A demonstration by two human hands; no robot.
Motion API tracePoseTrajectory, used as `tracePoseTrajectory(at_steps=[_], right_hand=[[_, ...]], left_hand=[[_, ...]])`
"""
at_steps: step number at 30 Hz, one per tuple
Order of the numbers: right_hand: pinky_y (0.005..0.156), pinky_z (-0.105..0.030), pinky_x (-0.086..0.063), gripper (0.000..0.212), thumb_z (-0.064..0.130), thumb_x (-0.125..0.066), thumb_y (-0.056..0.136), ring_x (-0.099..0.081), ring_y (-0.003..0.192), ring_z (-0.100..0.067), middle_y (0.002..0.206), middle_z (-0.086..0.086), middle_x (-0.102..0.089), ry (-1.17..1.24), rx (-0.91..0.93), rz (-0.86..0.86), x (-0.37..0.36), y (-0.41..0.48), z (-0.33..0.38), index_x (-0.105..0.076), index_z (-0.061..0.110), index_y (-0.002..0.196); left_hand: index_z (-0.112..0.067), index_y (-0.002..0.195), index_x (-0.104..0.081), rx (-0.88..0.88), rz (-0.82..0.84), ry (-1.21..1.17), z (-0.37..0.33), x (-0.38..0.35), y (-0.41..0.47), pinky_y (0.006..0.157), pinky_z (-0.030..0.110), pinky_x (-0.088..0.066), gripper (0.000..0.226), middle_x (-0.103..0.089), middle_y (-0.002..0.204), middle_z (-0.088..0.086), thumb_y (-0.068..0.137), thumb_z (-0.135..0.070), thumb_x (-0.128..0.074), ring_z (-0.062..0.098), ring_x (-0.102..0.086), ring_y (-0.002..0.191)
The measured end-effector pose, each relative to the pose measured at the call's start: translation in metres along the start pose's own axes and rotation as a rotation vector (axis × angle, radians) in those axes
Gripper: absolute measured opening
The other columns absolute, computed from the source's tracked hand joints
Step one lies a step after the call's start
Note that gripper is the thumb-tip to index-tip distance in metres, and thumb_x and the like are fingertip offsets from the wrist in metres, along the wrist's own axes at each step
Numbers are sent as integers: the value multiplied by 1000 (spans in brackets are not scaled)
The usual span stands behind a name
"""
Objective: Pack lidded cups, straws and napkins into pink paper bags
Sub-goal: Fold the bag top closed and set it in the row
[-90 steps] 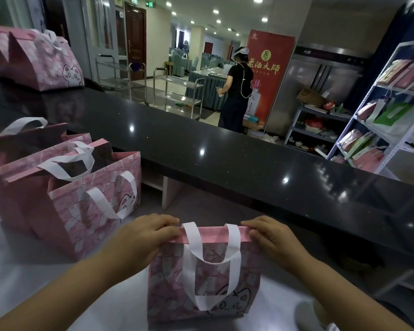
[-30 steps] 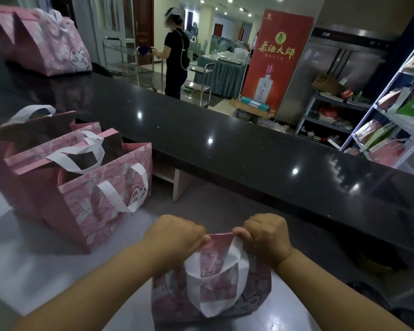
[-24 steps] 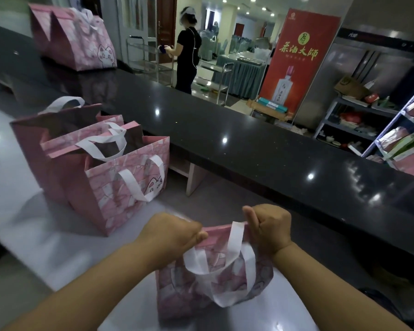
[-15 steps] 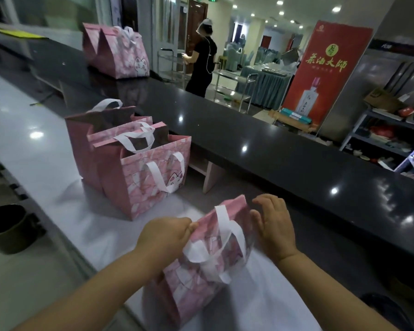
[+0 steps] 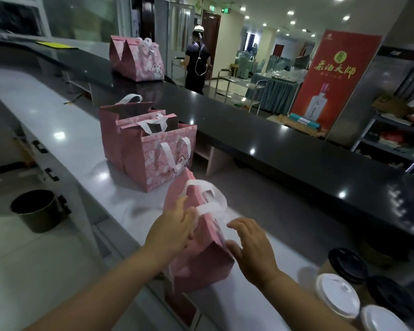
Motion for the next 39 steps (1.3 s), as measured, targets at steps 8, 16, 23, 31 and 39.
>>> tracePoseTrajectory(at_steps=[8,16,23,31,39], right_hand=[[93,-33,-45,42,23,-43,95,-51,118,-18,134,7,-54,-6,-230,180,-27,-29,10,-45,30,136],[78,-37,-50,28,13,-59,91,-61,101,-29,112,-5,-68,136,-208,-82,-20,-4,63,-66,17,118],[89,-29,-40,34,8,-60,89,-55,117,-28,128,-4,-60,279,-143,-177,-36,34,124,-61,15,123],[81,-39,-50,32,9,-61,89,-60,109,-31,123,-6,-63,239,-59,-187,-113,117,226,-63,15,121],[83,-40,-53,31,10,-59,89,-62,105,-31,120,-10,-65,337,19,-263,-208,226,349,-64,9,119]], left_hand=[[-26,135,-33,99,-110,68,23,32,-63,66,35,-52,41,-66,75,-4,95,-33,-39,12,-62,64],[-25,133,-41,148,-167,138,44,83,-86,64,28,-46,50,-62,84,-11,87,-41,-51,4,-58,73],[-22,146,-20,194,4,154,73,99,-80,99,28,-29,75,-26,151,-1,86,-57,-48,17,-32,133],[-26,104,-55,220,-44,-64,150,200,-44,83,39,-50,18,-66,101,3,93,-35,-44,19,-62,89],[-23,134,-48,191,-342,27,235,341,16,96,30,-40,39,-55,132,2,98,-34,-37,22,-52,118]])
Point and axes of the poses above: each hand's wrist, its own y-axis towards the middle knuckle, its own x-axis out of the back of the hand, z = x × y, the point moved 1 cm from there along y, towards the middle knuckle
